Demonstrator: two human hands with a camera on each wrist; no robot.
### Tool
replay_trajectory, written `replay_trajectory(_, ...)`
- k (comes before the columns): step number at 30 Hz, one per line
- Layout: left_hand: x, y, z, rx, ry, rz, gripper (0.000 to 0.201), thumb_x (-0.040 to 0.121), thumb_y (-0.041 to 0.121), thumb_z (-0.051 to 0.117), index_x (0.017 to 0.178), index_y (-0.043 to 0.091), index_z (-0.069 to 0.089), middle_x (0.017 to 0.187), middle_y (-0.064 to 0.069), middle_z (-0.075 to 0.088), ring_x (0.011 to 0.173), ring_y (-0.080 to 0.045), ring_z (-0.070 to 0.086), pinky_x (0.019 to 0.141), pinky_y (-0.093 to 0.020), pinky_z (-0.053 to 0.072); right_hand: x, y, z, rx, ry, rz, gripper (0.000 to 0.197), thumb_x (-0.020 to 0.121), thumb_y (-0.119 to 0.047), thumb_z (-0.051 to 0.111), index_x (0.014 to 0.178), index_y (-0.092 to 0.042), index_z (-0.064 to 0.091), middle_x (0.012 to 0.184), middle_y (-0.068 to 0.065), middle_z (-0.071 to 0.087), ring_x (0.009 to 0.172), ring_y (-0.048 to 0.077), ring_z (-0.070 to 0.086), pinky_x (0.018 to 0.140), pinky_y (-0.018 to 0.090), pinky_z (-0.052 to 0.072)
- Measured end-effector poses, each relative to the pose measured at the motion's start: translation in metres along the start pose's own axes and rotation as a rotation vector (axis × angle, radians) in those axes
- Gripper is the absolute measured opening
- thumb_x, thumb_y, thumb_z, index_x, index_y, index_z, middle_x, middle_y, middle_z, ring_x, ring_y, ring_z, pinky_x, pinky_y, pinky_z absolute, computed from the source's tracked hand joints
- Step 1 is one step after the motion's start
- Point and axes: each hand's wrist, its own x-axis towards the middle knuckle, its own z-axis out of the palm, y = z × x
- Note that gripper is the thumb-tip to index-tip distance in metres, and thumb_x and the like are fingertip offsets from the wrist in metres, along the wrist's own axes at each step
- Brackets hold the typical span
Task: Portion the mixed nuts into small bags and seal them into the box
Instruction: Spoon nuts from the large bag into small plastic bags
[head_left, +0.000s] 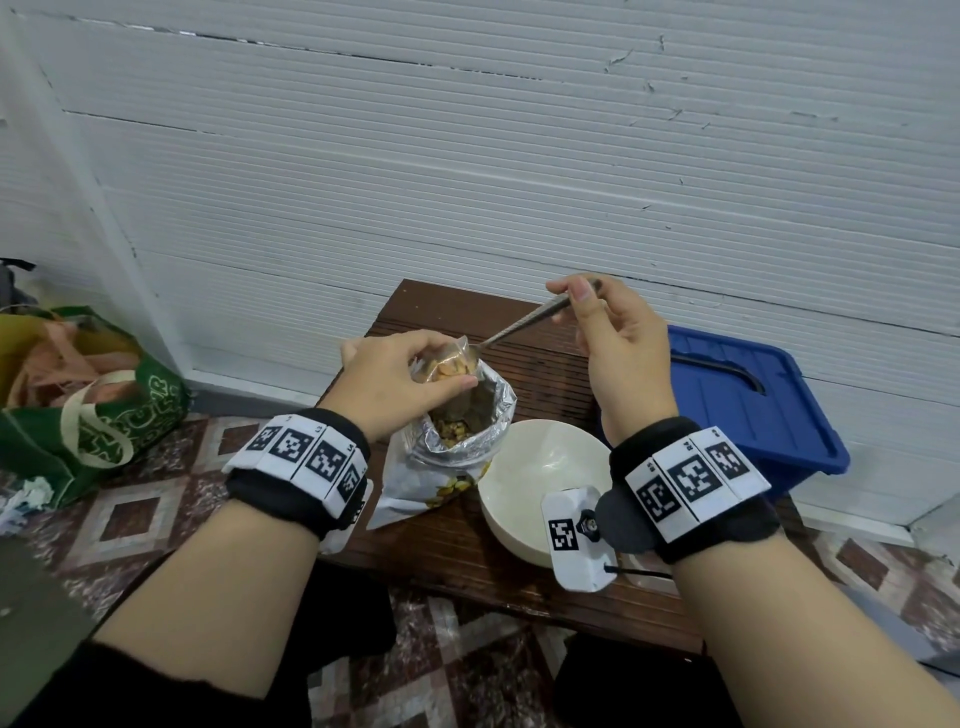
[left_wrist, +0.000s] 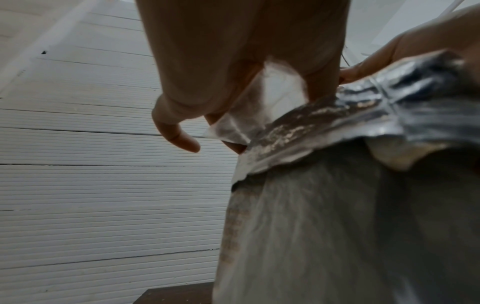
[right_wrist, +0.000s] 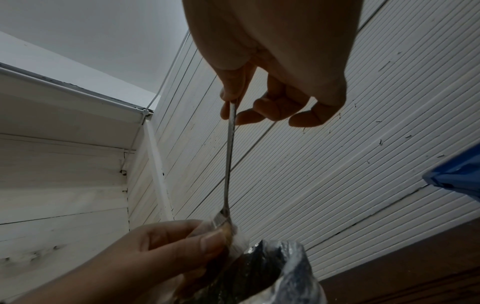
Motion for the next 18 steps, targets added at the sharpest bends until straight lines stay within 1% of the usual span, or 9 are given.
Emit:
replay_trajectory(1,-0.0001,0.0001,-0.0001,0.008,0.002,-0.002,0.036,0.059,0.079,0.058,0.084,0.055,0.048,0.086,0.032,0.052,0.110,-0.011,0.050,0.105,-0.040,0.031,-0.0002,-0.0002,-0.0001,0.000,-0.002,-0.001,0.020,0.098,-0.019,0.051,0.092,-0.016,0.070,0.075,-0.010,0.061,0.065,-0.005,0.054,0.065,0.010,0.040)
replay_trajectory(3,-0.0009,0.0005,0.0011,0.021,0.012,-0.008,0.034,0.068,0.070,0.066,0.092,0.050,0.052,0.086,0.029,0.053,0.109,-0.010,0.046,0.101,-0.035,0.027,-0.0007,-0.0001,-0.0004,-0.005,-0.007,0.000,0.020,0.098,-0.019,0.051,0.091,-0.017,0.070,0.075,-0.009,0.061,0.066,-0.004,0.054,0.066,0.011,0.039)
replay_trajectory(5,-0.0018,0.0012,0.0021,0.024,0.023,-0.018,0.035,0.070,0.067,0.068,0.096,0.047,0.055,0.088,0.026,0.055,0.109,-0.011,0.044,0.097,-0.033,0.025,-0.0007,-0.0002,-0.0005,-0.007,-0.003,0.004,0.020,0.098,-0.019,0.052,0.089,-0.019,0.070,0.074,-0.009,0.062,0.066,-0.004,0.054,0.068,0.013,0.039)
replay_trajectory(10,-0.0019,0.0002,0.0014,0.021,0.024,-0.038,0.032,0.073,0.062,0.067,0.099,0.047,0.055,0.096,0.018,0.061,0.116,-0.016,0.044,0.092,-0.030,0.022,-0.0010,-0.0014,0.0006,-0.017,-0.001,0.008,0.021,0.098,-0.019,0.051,0.089,-0.020,0.070,0.071,-0.011,0.061,0.062,-0.005,0.053,0.069,0.016,0.038)
replay_trajectory(13,-0.0028,0.0009,0.0016,0.024,0.022,-0.039,0.031,0.073,0.063,0.066,0.098,0.047,0.055,0.095,0.020,0.059,0.115,-0.016,0.043,0.091,-0.030,0.021,-0.0021,-0.0013,0.0004,-0.018,0.004,0.004,0.022,0.098,-0.020,0.051,0.087,-0.022,0.070,0.070,-0.009,0.060,0.064,-0.004,0.052,0.070,0.020,0.038)
replay_trajectory(15,-0.0032,-0.0001,0.0020,0.027,0.021,-0.041,0.032,0.073,0.063,0.066,0.099,0.047,0.055,0.096,0.021,0.058,0.115,-0.016,0.041,0.093,-0.031,0.024,-0.0028,-0.0009,0.0004,-0.031,0.003,0.011,0.022,0.098,-0.022,0.052,0.087,-0.024,0.071,0.070,-0.011,0.061,0.068,-0.002,0.054,0.072,0.022,0.038)
replay_trajectory(17,-0.0038,-0.0012,0.0023,0.028,0.016,-0.046,0.035,0.072,0.063,0.066,0.101,0.047,0.055,0.095,0.023,0.055,0.113,-0.014,0.038,0.095,-0.032,0.026,-0.0038,-0.0001,0.0004,-0.047,0.006,0.017,0.022,0.098,-0.024,0.052,0.087,-0.026,0.071,0.072,-0.011,0.062,0.075,0.003,0.056,0.074,0.026,0.039)
replay_trajectory(18,-0.0041,-0.0017,0.0022,0.031,0.016,-0.046,0.036,0.072,0.063,0.066,0.102,0.047,0.055,0.094,0.025,0.054,0.113,-0.014,0.036,0.094,-0.032,0.026,-0.0038,-0.0002,0.0004,-0.049,0.008,0.017,0.022,0.098,-0.025,0.052,0.087,-0.027,0.071,0.073,-0.010,0.062,0.077,0.005,0.057,0.075,0.027,0.039)
